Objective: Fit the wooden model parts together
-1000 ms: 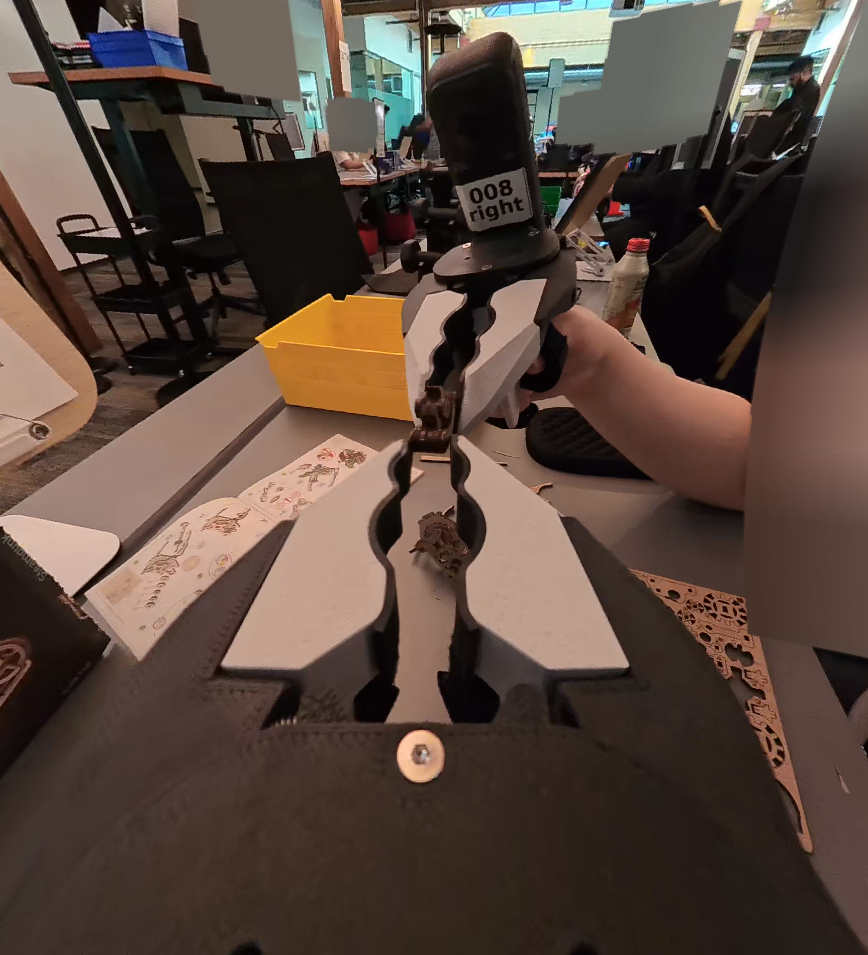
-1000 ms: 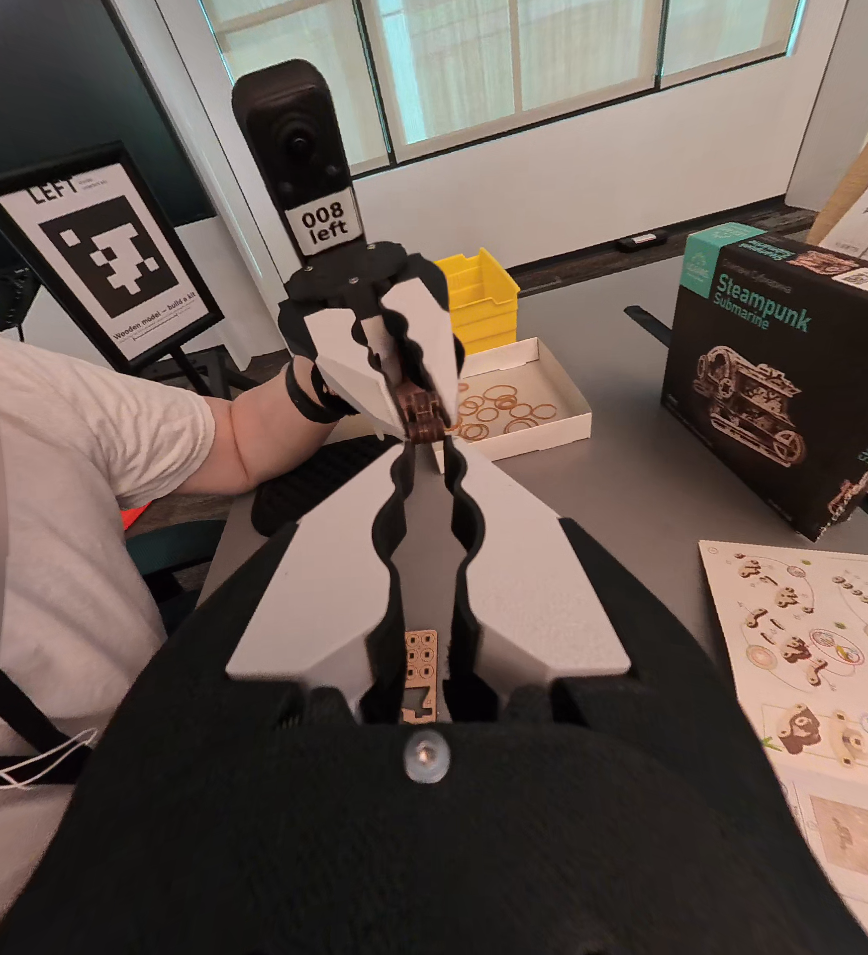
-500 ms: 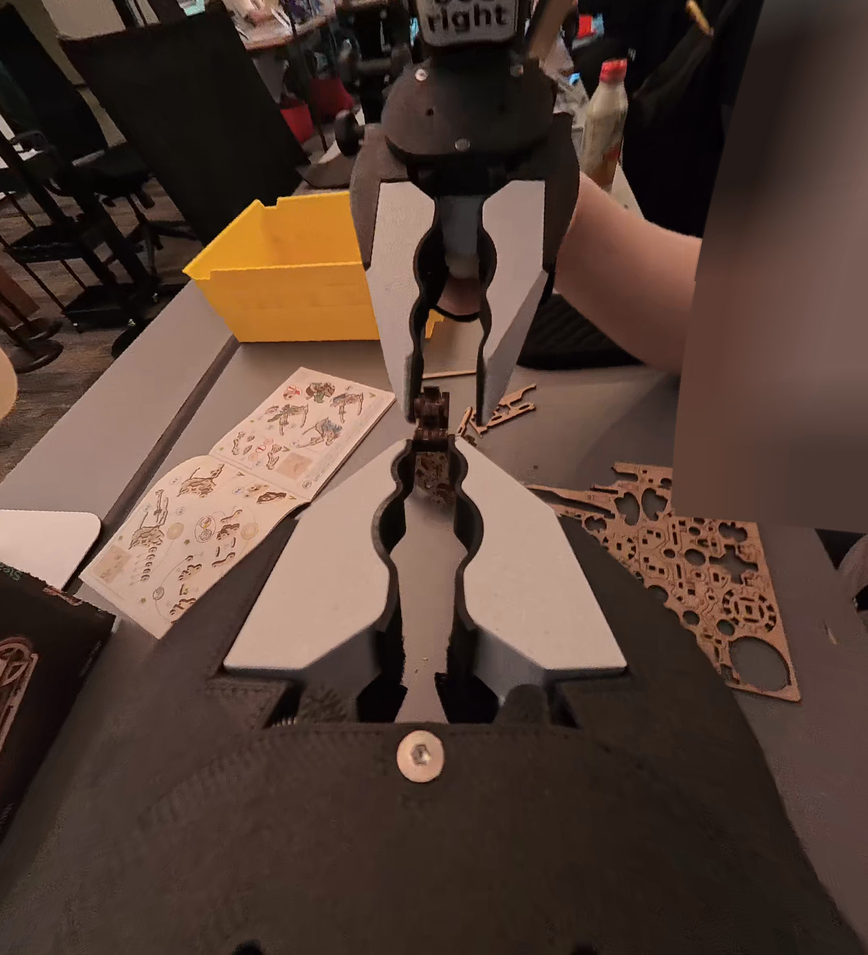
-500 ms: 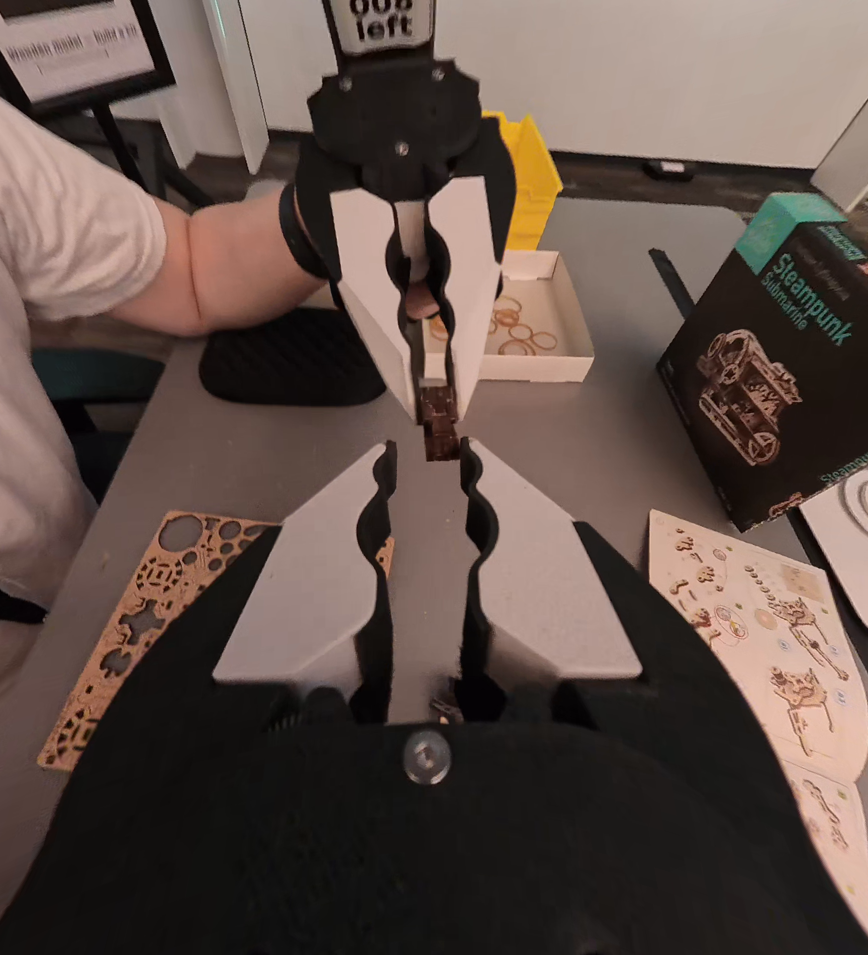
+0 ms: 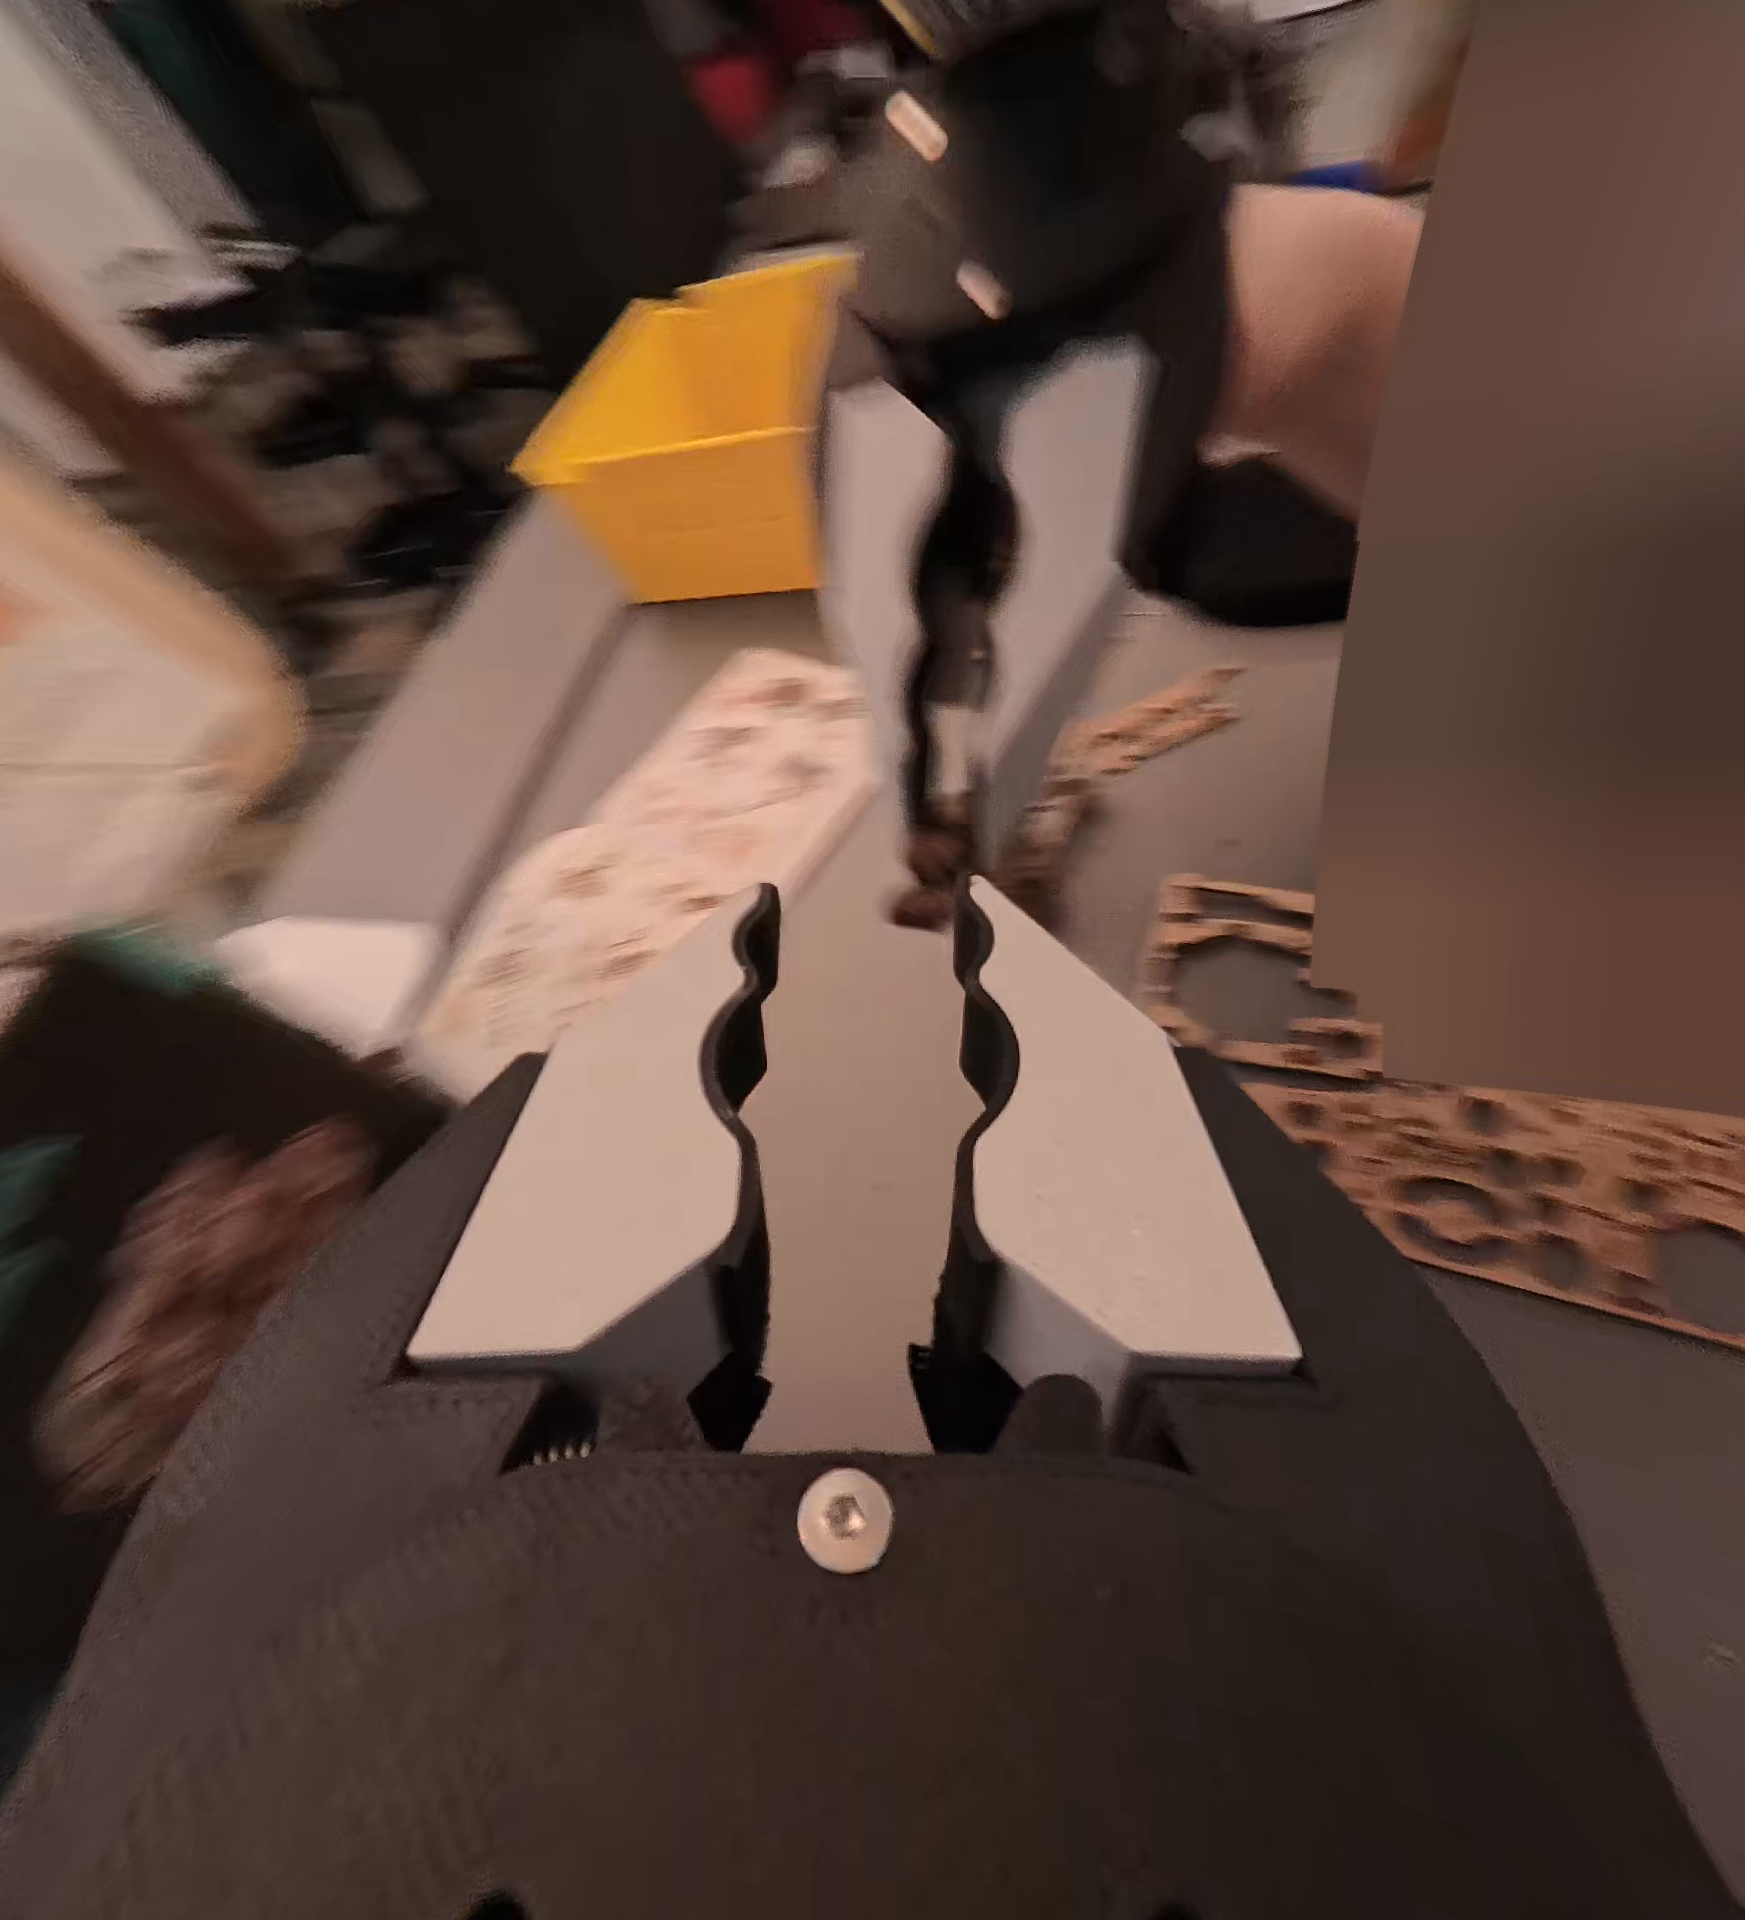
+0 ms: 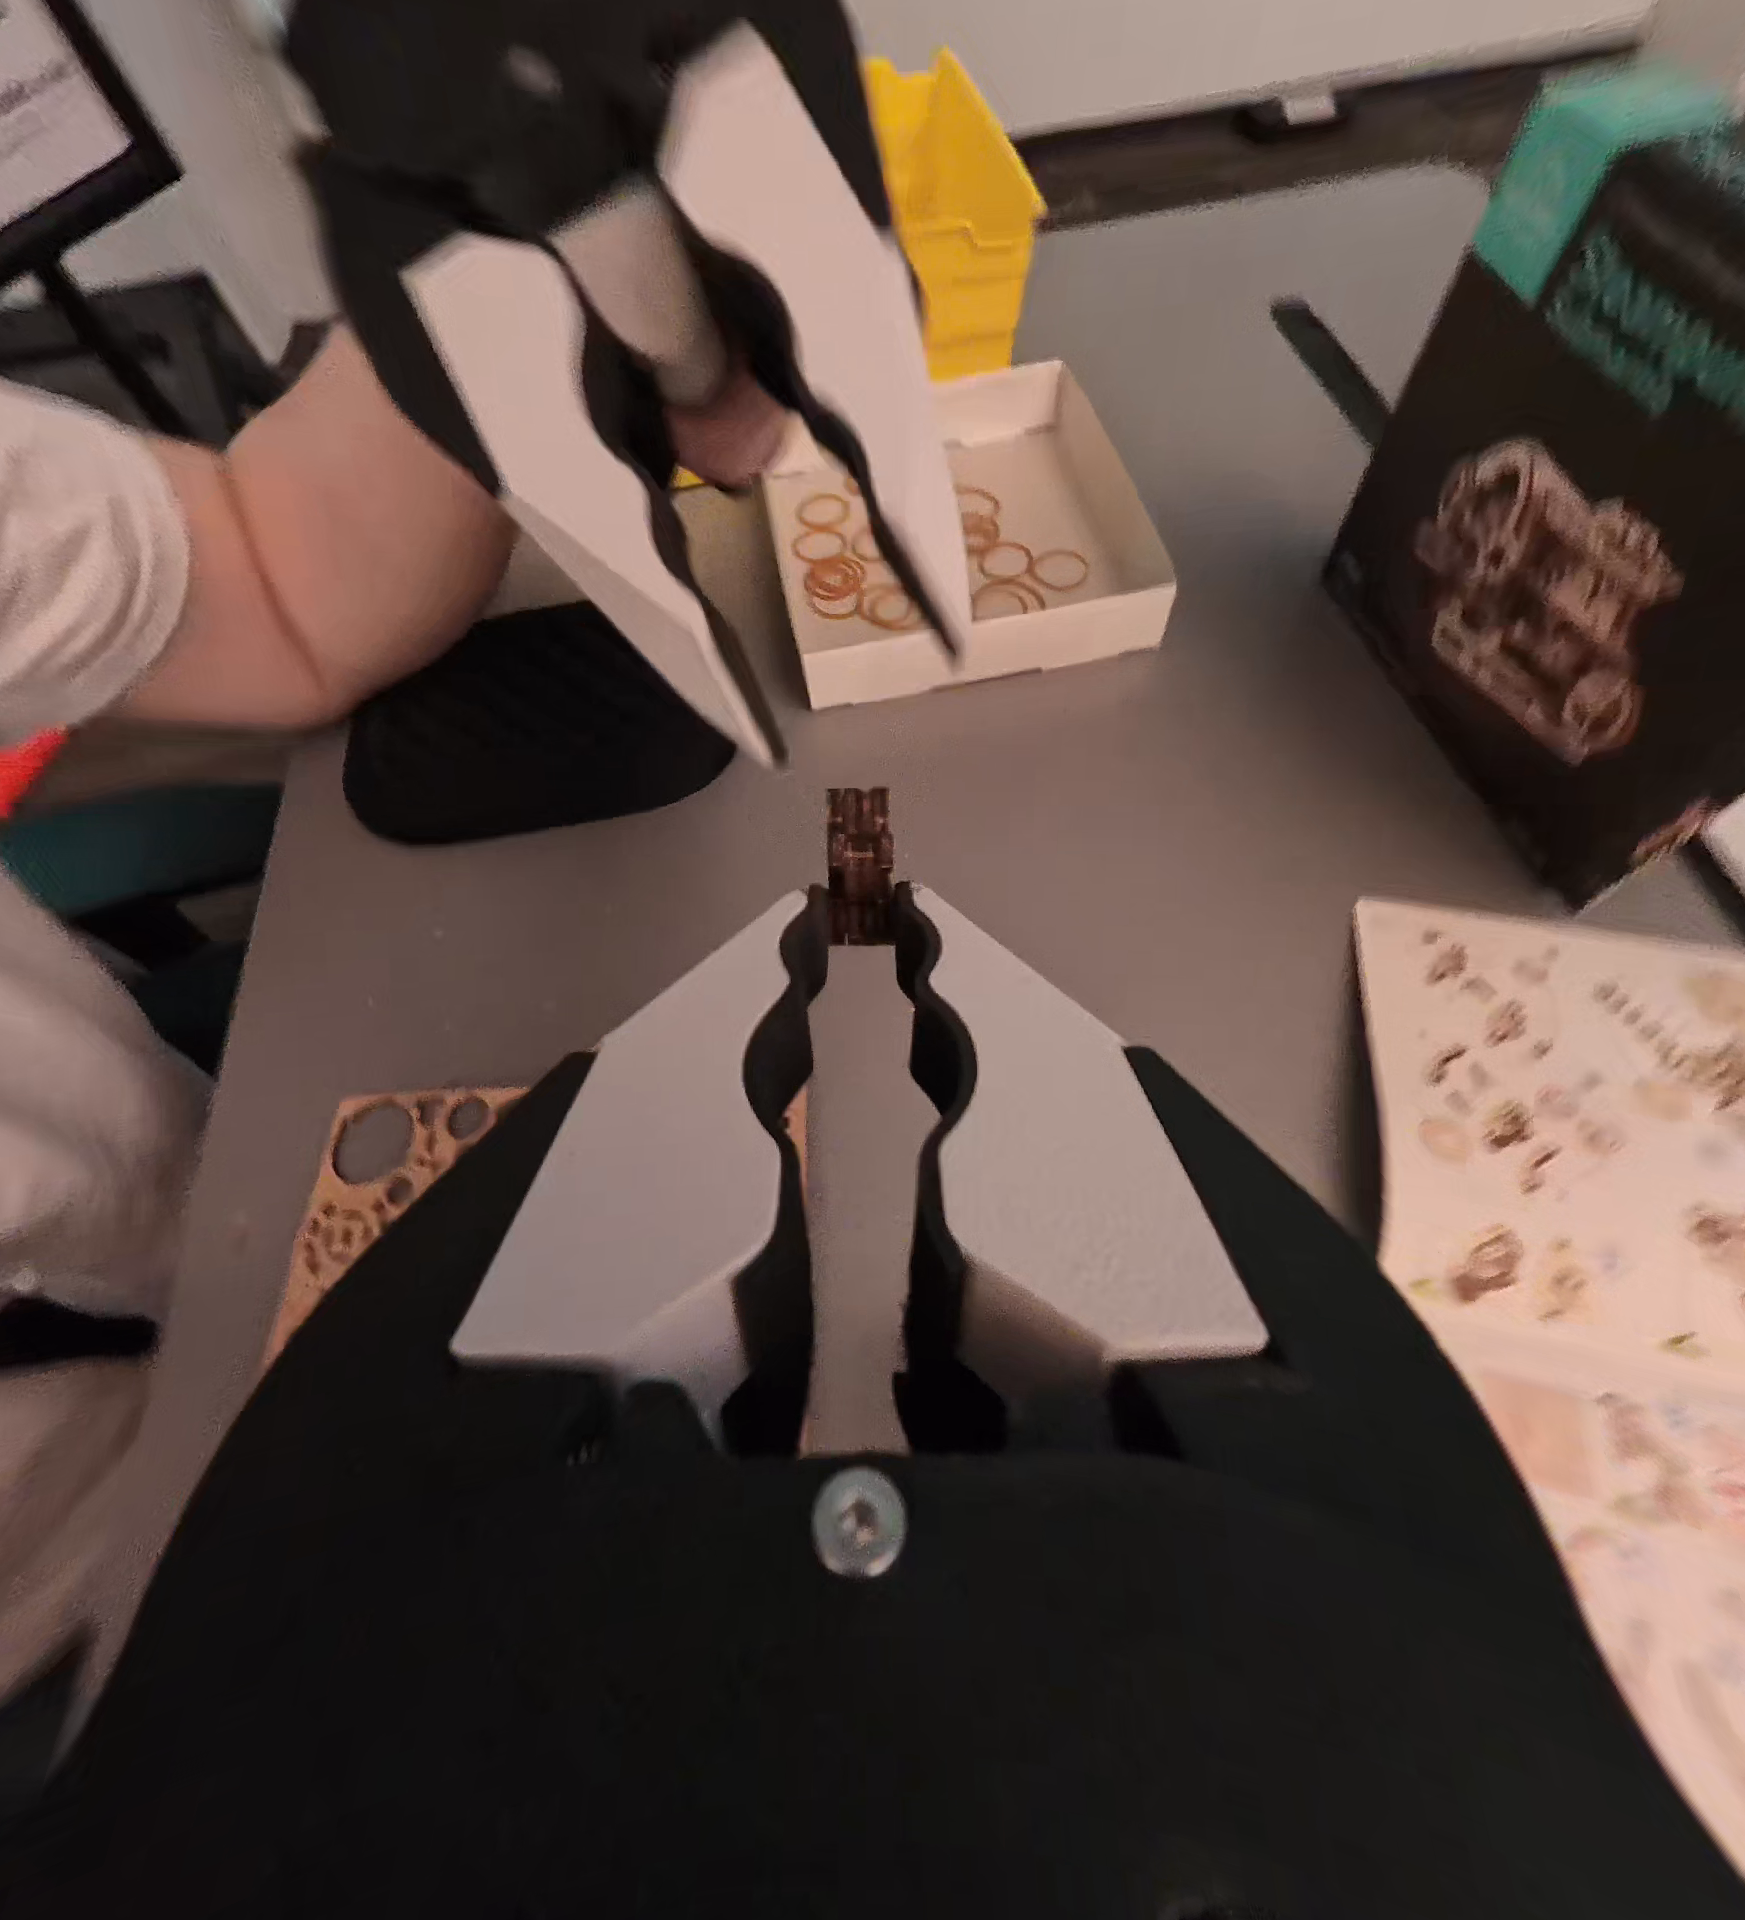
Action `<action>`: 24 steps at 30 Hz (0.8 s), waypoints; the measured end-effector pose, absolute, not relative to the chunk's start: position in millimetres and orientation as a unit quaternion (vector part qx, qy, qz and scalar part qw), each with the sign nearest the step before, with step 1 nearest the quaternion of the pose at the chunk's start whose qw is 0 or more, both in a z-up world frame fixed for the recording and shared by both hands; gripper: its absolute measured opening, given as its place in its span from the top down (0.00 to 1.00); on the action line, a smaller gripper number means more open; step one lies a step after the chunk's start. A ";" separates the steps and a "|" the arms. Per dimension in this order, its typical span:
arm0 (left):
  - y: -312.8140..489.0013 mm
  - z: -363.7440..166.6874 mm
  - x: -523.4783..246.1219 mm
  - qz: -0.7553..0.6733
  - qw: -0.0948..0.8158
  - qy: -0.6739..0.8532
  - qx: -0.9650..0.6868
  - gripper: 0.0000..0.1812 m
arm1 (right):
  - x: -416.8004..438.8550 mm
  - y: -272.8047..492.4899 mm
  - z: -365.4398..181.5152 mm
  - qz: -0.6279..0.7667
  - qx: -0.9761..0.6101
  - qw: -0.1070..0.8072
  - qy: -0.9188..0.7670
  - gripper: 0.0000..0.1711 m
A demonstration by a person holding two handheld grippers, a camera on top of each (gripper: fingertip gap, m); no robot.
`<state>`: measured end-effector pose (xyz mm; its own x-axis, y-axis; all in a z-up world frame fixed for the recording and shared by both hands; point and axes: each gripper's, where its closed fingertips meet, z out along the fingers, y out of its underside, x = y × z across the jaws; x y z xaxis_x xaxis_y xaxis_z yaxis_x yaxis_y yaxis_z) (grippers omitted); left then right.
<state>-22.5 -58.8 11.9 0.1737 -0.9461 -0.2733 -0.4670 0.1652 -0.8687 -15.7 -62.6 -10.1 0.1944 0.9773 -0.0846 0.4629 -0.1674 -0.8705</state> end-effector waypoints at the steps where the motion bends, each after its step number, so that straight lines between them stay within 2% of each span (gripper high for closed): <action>1: -50.1 21.1 -31.4 -0.227 0.503 0.577 -0.603 0.83 | -19.5 -56.5 -18.8 0.353 -0.709 0.352 -0.500 0.94; 5: -29.8 63.5 -61.8 -0.206 0.576 0.489 -0.622 0.87 | -33.7 -35.8 -72.4 0.305 -0.800 0.306 -0.416 0.94; 11: -23.4 90.5 -87.5 -0.202 0.612 0.423 -0.637 0.89 | -42.4 -31.0 -138.3 0.198 -0.841 0.283 -0.417 0.94; 16: -27.0 127.2 -115.3 -0.178 0.673 0.373 -0.613 0.92 | -23.9 -32.9 -144.3 0.156 -0.851 0.328 -0.380 0.94; 24: -55.0 154.3 -124.3 -0.230 0.688 0.370 -0.581 0.93 | -15.6 -43.5 -160.4 0.179 -0.860 0.324 -0.351 0.93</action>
<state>-124.3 -55.0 154.3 0.6205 -0.7458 -0.2423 -0.1146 0.2194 -0.9689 -15.6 -43.5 -160.4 0.6893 0.7199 -0.0808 0.4874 -0.5435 -0.6834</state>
